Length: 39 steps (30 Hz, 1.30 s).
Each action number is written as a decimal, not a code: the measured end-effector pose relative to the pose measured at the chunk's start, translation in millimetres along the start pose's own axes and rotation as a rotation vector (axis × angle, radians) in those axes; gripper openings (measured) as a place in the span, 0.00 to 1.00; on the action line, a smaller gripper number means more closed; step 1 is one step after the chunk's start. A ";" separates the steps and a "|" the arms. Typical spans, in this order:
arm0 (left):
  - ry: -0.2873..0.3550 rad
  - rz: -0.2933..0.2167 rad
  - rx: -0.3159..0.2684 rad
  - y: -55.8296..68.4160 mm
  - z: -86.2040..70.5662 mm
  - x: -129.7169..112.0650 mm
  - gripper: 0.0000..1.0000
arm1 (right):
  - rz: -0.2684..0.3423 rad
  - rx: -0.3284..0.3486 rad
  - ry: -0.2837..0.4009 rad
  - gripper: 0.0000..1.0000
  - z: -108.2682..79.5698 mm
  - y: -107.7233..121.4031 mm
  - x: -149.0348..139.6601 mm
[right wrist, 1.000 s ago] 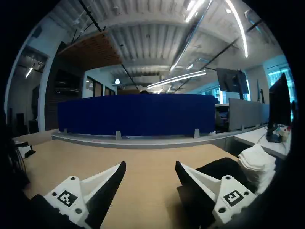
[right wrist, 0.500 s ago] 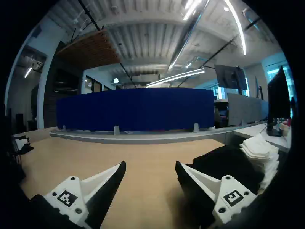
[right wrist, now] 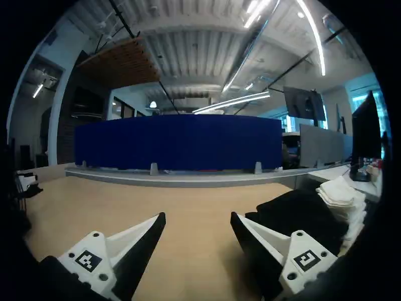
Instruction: Fold towel
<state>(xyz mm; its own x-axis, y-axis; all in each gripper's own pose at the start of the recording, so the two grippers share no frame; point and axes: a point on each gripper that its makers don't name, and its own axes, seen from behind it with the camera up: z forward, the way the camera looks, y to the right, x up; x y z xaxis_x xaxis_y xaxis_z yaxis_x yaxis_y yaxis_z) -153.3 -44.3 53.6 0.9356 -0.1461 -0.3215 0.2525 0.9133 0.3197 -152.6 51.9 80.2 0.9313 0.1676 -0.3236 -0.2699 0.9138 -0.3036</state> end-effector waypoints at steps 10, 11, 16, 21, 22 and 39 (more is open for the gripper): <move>0.000 0.000 0.000 0.2 0.6 0.1 0.93 | -0.001 -0.009 0.004 1.00 0.0 -1.0 2.3; 0.000 0.000 0.000 0.1 0.5 0.2 0.93 | -0.001 -0.010 0.005 1.00 -0.2 -0.8 2.4; 0.000 0.000 0.000 0.0 0.2 0.4 0.93 | -0.001 -0.007 0.018 1.00 0.1 -1.9 2.3; 0.000 0.000 0.000 0.3 0.0 0.4 0.93 | -0.001 -0.003 0.031 1.00 -0.2 -1.8 3.0; 0.000 0.000 0.000 0.4 0.0 0.4 0.93 | -0.001 -0.003 0.033 1.00 -0.4 -1.8 3.1; 0.000 0.000 0.000 0.1 -0.4 0.0 0.93 | 0.000 0.006 0.036 1.00 -3.1 -4.3 4.1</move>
<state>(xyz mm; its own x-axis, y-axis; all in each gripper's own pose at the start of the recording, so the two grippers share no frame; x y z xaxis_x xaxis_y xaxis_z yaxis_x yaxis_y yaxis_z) -153.4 -44.0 53.3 0.9356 -0.1458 -0.3216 0.2523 0.9133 0.3198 -148.4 47.4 77.4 0.9220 0.1539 -0.3554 -0.2679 0.9161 -0.2983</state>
